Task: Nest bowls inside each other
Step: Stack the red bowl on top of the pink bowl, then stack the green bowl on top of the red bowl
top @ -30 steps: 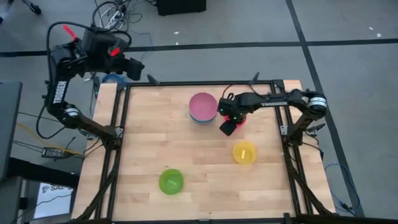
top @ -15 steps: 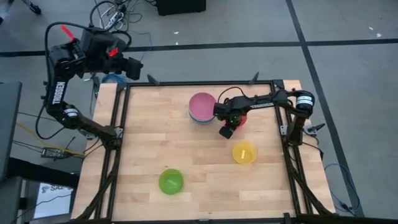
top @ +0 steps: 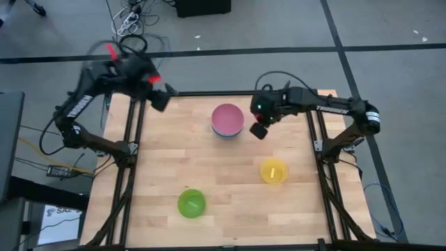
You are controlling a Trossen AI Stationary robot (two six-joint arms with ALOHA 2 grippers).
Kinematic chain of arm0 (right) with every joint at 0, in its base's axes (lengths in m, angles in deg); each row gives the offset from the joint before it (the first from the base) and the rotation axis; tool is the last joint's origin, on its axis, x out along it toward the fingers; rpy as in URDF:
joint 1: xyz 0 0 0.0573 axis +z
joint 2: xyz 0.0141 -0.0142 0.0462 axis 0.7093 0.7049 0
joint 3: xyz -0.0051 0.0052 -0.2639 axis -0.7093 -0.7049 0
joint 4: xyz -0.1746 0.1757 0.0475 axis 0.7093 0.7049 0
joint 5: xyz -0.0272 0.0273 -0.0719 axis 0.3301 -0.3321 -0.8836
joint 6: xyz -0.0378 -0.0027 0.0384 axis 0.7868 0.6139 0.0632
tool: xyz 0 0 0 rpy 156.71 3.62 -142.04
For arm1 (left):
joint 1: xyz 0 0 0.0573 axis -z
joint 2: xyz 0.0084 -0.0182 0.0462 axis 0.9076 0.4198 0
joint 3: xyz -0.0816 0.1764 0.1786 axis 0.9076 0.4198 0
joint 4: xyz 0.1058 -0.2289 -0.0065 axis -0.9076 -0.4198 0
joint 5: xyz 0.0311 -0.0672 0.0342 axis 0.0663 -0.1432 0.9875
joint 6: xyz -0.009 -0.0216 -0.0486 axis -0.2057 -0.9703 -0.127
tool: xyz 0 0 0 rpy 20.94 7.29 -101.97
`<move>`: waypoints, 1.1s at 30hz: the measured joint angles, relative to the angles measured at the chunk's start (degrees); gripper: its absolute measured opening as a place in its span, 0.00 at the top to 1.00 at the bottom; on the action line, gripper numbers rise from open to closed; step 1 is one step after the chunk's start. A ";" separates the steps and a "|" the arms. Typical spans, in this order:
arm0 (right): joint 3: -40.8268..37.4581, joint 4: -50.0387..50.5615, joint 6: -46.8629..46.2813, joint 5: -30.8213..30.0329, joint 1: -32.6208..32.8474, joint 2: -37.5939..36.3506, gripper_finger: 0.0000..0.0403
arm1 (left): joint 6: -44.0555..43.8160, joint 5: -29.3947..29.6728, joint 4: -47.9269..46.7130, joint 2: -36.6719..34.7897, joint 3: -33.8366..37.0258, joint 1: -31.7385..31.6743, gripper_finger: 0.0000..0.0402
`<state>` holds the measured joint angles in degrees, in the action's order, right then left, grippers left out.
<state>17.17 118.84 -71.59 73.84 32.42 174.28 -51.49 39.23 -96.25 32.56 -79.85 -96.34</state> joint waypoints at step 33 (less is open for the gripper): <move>20.98 -11.04 5.12 14.97 -2.45 19.80 0.67 | -8.18 -5.90 4.96 -1.39 17.58 17.05 0.55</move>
<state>38.15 107.79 -66.47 88.81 29.97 194.08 -59.67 33.33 -91.29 31.17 -62.27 -79.29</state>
